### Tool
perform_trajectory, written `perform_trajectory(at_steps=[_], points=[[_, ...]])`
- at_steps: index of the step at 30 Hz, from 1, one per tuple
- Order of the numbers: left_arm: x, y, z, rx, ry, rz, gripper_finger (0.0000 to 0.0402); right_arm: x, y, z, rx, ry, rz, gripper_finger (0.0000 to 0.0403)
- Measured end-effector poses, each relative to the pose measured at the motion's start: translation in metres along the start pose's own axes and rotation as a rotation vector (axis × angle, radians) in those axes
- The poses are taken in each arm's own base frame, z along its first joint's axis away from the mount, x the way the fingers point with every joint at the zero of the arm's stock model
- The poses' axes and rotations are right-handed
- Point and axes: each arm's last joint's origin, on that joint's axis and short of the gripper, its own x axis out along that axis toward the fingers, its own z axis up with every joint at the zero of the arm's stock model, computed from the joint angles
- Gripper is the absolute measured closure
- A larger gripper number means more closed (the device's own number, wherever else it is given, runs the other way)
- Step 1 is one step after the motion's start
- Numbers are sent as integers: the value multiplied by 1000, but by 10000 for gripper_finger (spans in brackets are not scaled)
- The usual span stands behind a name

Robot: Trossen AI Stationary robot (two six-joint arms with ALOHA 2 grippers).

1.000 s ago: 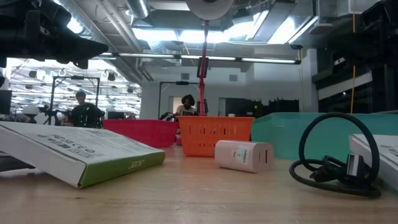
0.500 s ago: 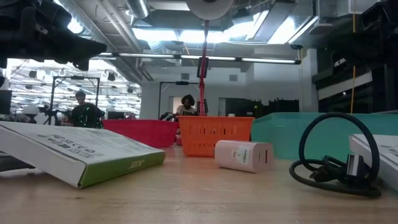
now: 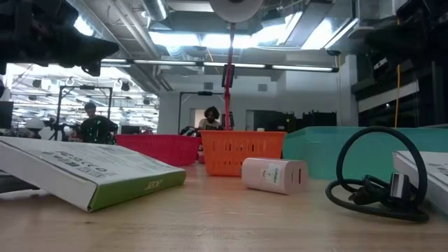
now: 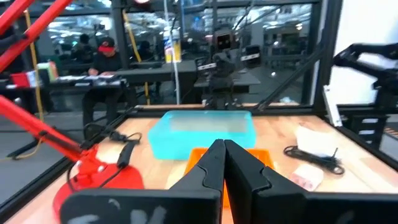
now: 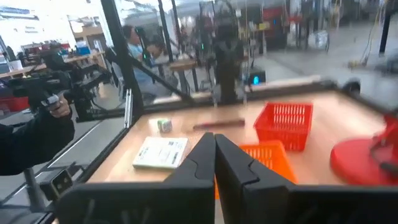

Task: Pick and place items into bin
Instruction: Put the white card reader box into the light blue bin

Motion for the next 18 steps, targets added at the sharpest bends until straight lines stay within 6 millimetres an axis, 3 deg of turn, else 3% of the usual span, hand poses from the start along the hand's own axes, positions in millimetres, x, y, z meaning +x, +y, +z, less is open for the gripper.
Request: perform_trajectory(at_steps=[7,13,18], points=[[2,1,-2,-1,19,34,398,14,4,0,85,197,-15,403],[2,1,-2,-1,19,33,398,20,21,10,131,301,32,403],[2,1,-2,-1,19,51,398,21,36,7,176,411,9,403]])
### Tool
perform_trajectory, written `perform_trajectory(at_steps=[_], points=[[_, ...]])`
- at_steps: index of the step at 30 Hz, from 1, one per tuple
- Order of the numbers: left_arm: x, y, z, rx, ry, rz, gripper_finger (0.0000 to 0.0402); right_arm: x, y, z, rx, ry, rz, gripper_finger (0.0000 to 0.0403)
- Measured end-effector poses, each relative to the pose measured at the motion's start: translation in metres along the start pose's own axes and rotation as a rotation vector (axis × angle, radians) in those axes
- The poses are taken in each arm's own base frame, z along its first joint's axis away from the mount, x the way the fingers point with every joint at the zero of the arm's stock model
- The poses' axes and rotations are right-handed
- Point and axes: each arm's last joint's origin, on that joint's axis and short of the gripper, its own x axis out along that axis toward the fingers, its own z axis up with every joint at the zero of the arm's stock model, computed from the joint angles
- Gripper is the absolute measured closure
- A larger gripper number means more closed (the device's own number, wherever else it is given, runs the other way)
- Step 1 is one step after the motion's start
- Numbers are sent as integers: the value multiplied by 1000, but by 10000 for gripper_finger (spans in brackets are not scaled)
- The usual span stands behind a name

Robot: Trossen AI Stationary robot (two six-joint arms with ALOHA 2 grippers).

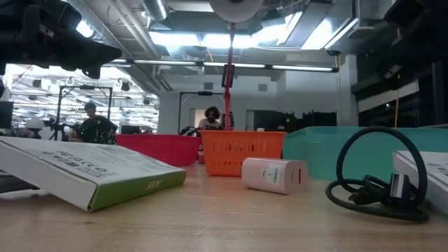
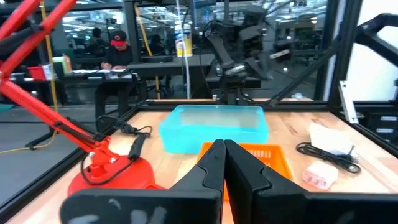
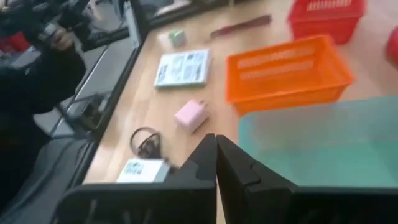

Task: Pick and place items into bin
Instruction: Put the white card reader box into the light blue bin

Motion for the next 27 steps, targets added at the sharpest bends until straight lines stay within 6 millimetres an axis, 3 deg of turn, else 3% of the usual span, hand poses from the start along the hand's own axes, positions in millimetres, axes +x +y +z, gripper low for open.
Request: perform_trajectory(at_steps=[11,20,27], points=[[0,1,0,0,1,28,398,4,32,-26,125,85,-13,403],[0,2,0,-14,-4,69,398,0,74,-15,112,162,-55,403],[0,3,1,-29,-8,102,398,8,98,-22,166,238,-71,403]])
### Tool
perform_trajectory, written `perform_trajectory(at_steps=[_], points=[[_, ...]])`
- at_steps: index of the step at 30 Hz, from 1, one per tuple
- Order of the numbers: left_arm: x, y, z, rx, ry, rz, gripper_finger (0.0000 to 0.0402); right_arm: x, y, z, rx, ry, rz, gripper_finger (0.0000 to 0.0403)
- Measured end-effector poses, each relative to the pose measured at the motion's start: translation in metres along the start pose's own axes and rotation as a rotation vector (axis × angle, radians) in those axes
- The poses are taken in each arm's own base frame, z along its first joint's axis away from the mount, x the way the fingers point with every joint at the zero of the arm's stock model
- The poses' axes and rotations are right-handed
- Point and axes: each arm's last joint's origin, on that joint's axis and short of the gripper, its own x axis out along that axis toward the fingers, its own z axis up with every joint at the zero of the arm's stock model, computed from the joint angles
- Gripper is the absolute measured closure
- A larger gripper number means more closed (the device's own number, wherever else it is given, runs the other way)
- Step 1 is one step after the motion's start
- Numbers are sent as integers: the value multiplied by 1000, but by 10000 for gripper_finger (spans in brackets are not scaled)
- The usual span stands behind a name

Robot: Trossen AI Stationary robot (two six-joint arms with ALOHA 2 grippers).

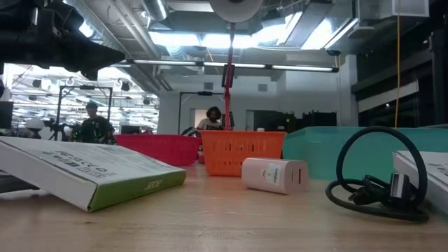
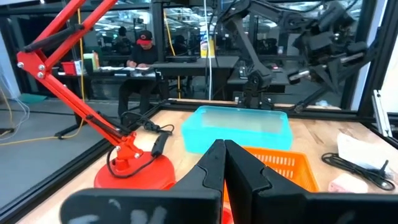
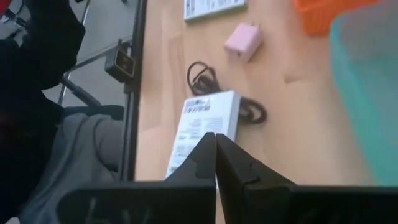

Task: Pick and place items into bin
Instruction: Put the white card reader box into the light blue bin

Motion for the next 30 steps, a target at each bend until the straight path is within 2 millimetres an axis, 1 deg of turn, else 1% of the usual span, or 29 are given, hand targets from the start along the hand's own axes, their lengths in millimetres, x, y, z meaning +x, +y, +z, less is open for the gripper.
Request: perform_trajectory(at_steps=[3,10,15,27,30], points=[[0,0,0,0,-3,1,398,3,2,-6,41,31,-7,403],[0,0,1,-14,-7,1,398,10,2,-11,44,65,-29,403],[0,0,1,-25,-7,2,398,10,3,-11,-9,64,-28,403],[0,0,1,-25,-7,4,398,11,1,-9,4,52,-40,402],[0,0,1,-25,-7,4,398,12,1,-8,9,48,-45,395]])
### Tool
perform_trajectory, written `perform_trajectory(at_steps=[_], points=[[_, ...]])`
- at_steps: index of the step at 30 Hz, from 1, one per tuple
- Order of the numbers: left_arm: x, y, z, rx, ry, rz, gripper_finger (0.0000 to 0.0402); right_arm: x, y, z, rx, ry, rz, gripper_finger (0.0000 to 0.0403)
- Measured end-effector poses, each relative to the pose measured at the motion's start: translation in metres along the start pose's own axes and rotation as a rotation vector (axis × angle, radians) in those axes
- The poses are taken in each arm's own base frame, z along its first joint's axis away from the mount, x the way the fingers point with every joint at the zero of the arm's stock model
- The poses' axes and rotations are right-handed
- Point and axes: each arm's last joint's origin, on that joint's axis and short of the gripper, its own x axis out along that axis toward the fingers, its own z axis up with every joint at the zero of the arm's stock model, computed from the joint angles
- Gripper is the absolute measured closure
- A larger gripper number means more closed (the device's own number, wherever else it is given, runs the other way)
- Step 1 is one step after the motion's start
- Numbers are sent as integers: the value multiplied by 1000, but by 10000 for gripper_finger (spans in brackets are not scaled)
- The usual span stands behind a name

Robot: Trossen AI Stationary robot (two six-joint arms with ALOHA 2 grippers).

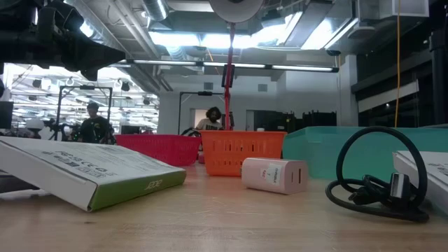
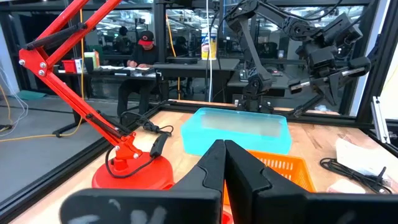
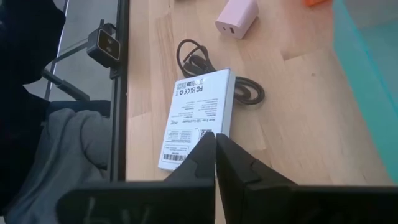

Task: Pick and place items into bin
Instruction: Put the white card reader box into the light blue bin

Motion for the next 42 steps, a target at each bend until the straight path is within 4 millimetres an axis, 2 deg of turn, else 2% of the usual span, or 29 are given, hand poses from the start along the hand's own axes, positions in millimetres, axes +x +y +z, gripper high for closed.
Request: perform_trajectory(at_steps=[4,16,22,34,42], points=[[0,0,0,0,0,0,398,0,-1,1,29,-2,-5,362],[0,0,0,0,0,0,398,1,-2,0,52,5,-22,220],[0,0,0,-3,0,0,398,0,-2,-1,78,27,-13,173],[0,0,0,-26,0,0,398,2,-5,-4,174,69,-18,161],[0,0,0,-26,1,0,398,17,-19,-22,269,94,-25,161]])
